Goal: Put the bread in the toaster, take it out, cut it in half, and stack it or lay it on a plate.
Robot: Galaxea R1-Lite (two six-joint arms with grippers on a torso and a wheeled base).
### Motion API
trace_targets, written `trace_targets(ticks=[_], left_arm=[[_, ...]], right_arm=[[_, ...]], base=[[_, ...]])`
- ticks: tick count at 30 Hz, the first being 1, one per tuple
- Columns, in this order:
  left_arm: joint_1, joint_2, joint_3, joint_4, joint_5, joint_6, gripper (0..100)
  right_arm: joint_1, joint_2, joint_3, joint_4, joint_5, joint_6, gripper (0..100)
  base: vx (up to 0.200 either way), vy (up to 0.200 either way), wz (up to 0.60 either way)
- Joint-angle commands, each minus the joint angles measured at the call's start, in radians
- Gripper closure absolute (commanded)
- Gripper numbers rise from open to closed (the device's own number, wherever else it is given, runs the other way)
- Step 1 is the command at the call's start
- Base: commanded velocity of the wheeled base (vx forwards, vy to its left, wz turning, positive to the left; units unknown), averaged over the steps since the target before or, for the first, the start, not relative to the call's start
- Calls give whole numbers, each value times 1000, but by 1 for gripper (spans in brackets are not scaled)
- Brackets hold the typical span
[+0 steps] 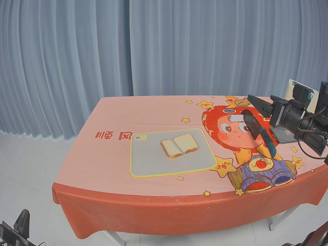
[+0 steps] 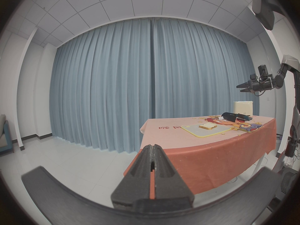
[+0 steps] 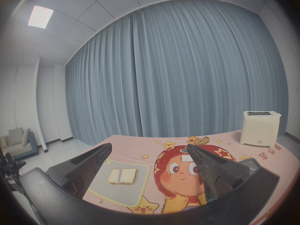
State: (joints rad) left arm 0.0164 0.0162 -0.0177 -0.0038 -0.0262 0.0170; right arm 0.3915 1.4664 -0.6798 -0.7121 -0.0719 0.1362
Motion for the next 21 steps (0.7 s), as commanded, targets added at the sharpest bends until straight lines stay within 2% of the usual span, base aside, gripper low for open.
trace_targets(ticks=[1,8,15,21], left_arm=[[0,-16,18,-1,0,0,100],[0,-16,18,-1,0,0,100],[0,-16,18,1,0,0,100],[0,-16,18,-1,0,0,100]], right_arm=[[55,-15,2,0,0,6,0],[76,-18,-24,-7,-11,10,0],[67,-4,-52,-175,-14,14,0],[78,11,-58,-193,-26,14,0]], base=[[0,0,0],[0,0,0],[0,0,0],[0,0,0]])
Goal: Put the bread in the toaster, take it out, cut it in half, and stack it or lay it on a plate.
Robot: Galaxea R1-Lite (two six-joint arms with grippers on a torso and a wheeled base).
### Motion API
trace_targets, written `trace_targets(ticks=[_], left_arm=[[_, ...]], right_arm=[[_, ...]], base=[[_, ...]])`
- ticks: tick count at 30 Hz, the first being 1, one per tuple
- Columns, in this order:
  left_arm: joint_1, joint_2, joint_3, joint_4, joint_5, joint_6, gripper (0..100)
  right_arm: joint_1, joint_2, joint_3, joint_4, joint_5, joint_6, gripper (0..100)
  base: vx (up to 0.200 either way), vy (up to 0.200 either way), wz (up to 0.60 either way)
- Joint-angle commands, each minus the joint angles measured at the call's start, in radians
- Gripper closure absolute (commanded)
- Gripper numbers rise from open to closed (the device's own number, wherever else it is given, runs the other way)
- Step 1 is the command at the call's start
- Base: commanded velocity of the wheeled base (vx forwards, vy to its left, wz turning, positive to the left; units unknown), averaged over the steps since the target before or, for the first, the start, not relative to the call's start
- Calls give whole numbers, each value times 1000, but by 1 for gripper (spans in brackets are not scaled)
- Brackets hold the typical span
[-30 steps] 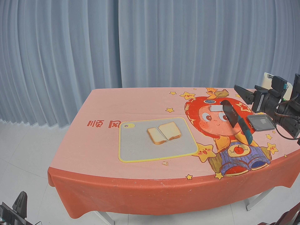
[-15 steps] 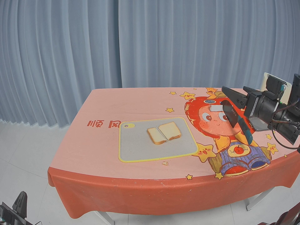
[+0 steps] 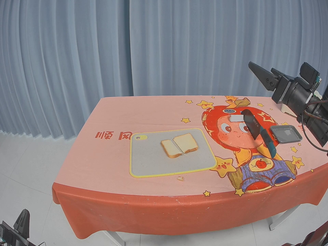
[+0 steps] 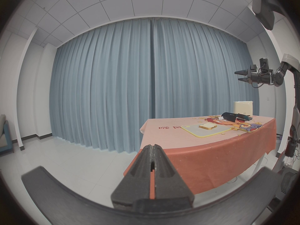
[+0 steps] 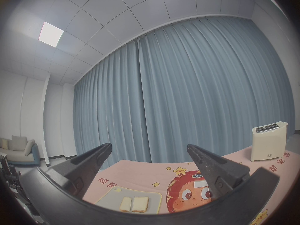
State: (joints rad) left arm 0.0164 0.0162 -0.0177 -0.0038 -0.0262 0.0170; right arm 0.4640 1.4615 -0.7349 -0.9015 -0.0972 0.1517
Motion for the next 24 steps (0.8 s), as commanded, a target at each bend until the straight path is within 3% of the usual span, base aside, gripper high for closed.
trace_targets(ticks=[1,24], left_arm=[[0,-16,18,-1,0,0,100],[0,-16,18,1,0,0,100]], right_arm=[[8,17,-3,-2,-1,-1,0],[41,57,14,18,13,-14,0]], base=[[0,0,0],[0,0,0]])
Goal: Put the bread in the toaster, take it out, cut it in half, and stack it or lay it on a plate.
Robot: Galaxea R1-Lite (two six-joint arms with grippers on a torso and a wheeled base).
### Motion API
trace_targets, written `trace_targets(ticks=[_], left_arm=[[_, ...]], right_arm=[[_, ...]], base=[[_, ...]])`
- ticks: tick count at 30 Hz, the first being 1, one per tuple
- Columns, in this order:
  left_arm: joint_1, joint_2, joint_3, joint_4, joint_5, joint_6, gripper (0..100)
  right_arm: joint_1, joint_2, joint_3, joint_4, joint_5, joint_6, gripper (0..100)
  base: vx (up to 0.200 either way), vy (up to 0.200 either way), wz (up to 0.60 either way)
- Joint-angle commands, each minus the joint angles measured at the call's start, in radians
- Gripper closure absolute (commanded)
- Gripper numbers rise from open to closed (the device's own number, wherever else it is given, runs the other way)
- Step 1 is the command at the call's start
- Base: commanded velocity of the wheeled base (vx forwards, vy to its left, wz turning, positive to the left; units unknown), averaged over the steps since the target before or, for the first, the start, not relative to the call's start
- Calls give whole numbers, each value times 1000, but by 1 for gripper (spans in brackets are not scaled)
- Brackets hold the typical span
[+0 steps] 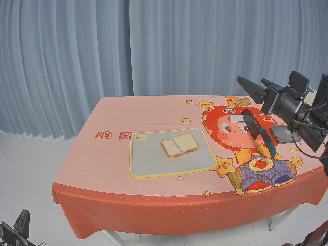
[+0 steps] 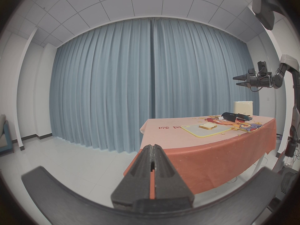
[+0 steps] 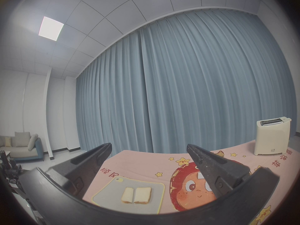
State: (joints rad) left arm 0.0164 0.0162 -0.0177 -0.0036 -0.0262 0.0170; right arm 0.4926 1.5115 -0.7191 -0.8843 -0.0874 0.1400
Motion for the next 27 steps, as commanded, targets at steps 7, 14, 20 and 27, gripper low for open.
trace_targets(ticks=[7,14,20,27], left_arm=[[0,-16,18,-1,0,0,100],[0,-16,18,-1,0,0,100],[0,-16,18,1,0,0,100],[0,-16,18,1,0,-2,100]], right_arm=[[55,30,-169,232,9,-10,0],[43,72,-329,406,14,-45,0],[26,15,-238,441,106,-10,0],[8,39,-203,453,104,-25,0]], base=[[0,0,0],[0,0,0],[0,0,0],[0,0,0]])
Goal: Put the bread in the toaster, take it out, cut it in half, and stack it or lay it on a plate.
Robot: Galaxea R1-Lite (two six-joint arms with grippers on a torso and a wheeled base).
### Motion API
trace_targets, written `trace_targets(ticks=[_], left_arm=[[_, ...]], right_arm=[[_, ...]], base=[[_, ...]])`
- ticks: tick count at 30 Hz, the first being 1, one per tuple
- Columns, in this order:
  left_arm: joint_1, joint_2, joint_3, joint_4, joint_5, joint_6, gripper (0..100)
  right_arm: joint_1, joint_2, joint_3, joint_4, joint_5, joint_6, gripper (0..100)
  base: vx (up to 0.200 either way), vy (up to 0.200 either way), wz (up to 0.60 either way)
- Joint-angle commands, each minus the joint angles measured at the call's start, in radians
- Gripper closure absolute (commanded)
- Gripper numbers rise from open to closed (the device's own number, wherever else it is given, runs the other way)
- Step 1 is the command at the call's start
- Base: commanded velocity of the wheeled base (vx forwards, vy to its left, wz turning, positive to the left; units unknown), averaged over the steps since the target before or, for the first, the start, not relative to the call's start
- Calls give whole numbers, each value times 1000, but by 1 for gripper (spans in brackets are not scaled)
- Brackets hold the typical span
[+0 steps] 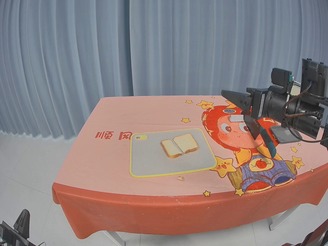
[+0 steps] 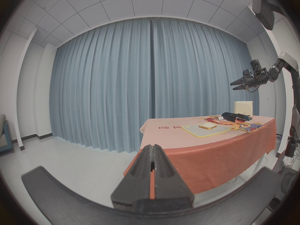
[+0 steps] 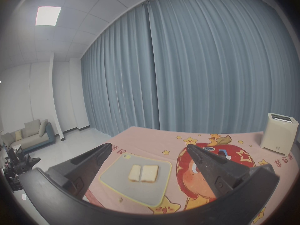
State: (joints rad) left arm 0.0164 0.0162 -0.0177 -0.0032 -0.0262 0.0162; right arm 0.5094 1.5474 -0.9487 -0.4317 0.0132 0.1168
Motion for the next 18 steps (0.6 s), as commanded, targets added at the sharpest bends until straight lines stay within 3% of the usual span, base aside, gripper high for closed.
trace_targets(ticks=[1,5,9,18], left_arm=[[0,-16,18,0,0,-1,100],[0,-16,18,0,0,1,100],[0,-16,18,0,0,1,100],[0,-16,18,0,0,1,100]], right_arm=[[0,13,31,1,1,-2,0],[46,13,62,-1,-16,-11,0],[95,25,76,-2,-75,-17,0],[101,76,76,-13,-87,-16,0]], base=[[0,0,0],[0,0,0],[0,0,0],[0,0,0]])
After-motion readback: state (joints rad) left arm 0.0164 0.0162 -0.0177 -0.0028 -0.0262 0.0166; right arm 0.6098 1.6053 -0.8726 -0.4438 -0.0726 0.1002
